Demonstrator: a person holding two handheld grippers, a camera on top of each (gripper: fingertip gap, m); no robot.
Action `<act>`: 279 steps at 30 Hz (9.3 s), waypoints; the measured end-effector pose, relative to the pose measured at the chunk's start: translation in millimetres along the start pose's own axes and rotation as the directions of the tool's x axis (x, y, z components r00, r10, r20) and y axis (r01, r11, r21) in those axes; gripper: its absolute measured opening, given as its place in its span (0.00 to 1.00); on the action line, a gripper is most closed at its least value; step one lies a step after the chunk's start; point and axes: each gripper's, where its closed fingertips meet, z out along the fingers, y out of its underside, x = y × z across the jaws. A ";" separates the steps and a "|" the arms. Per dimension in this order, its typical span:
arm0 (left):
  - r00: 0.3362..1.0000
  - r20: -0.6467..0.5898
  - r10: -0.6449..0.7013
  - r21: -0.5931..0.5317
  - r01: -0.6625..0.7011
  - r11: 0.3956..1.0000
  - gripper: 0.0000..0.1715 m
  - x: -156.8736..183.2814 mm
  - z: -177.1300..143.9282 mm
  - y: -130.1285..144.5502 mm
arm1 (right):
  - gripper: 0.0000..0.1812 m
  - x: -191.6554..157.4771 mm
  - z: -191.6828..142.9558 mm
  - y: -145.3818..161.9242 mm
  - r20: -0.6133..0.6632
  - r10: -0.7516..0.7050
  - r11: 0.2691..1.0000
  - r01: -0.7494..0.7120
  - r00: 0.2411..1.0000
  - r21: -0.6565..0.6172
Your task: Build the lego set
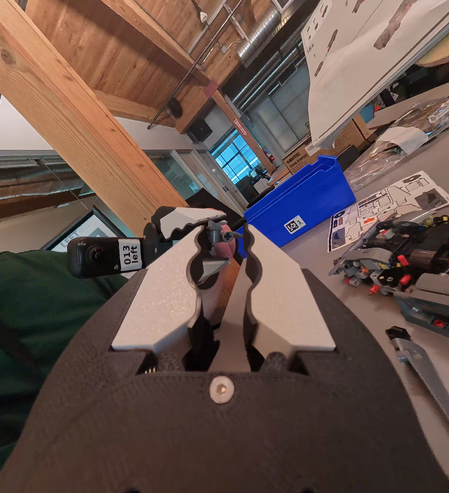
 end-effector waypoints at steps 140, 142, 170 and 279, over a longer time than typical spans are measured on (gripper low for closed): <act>0.693 -0.350 -0.630 0.004 0.674 0.739 0.31 34.8 10.5 59.5 | 0.14 5.0 -31.1 -13.4 -0.017 -0.193 0.980 0.193 0.981 0.049; 0.693 -0.350 -0.630 0.002 0.673 0.739 0.31 35.0 10.5 59.9 | 0.14 5.6 -34.6 -16.1 -0.029 -0.203 0.978 0.204 0.979 0.053; 0.690 -0.568 -0.448 -0.352 0.288 0.891 0.16 144.1 8.6 69.2 | 0.14 3.2 -51.7 -33.7 -0.045 -0.212 0.968 0.216 0.976 0.125; 0.942 -0.246 -0.228 -0.423 0.108 0.900 0.11 127.4 -16.8 92.0 | 0.14 -13.4 -59.0 -44.7 -0.001 -0.239 0.955 0.236 0.971 0.180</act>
